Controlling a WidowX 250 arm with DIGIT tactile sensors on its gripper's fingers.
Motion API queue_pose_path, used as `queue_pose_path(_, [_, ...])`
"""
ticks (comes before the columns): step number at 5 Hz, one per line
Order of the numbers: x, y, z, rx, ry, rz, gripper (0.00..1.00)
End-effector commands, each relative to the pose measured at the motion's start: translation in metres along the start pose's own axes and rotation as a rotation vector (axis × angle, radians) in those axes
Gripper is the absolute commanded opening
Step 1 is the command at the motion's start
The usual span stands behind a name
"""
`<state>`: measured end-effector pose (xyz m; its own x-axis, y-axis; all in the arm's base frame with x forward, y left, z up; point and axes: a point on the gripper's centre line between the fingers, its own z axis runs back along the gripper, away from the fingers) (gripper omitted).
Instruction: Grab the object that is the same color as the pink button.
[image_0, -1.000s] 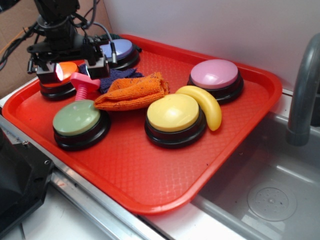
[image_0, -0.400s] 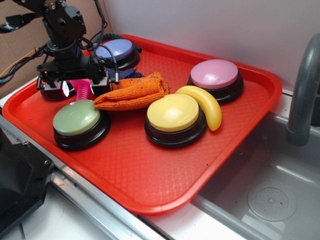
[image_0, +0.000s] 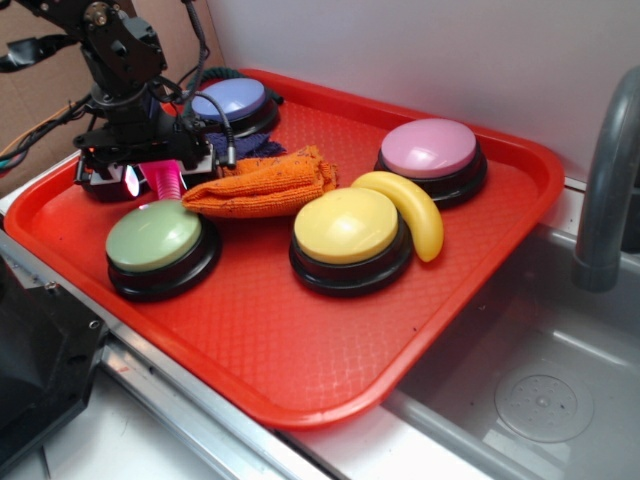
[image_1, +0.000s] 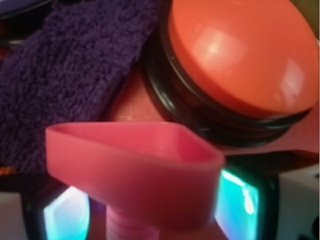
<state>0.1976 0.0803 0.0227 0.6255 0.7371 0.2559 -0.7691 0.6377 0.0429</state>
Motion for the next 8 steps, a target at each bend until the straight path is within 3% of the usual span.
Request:
queue_pose_path(1, [0.004, 0.008, -0.006, 0.004, -0.015, 0.019, 0.0])
queue_pose_path(3, [0.008, 0.007, 0.003, 0.003, -0.029, 0.046, 0.0])
queue_pose_path(4, [0.013, 0.002, 0.028, -0.027, -0.022, 0.03, 0.0])
queue_pose_path(6, [0.008, -0.012, 0.096, -0.052, 0.006, -0.214, 0.0])
queue_pose_path(7, [-0.001, -0.025, 0.121, -0.085, 0.106, -0.456, 0.0])
queue_pose_path(8, [-0.012, -0.035, 0.138, -0.092, 0.128, -0.612, 0.0])
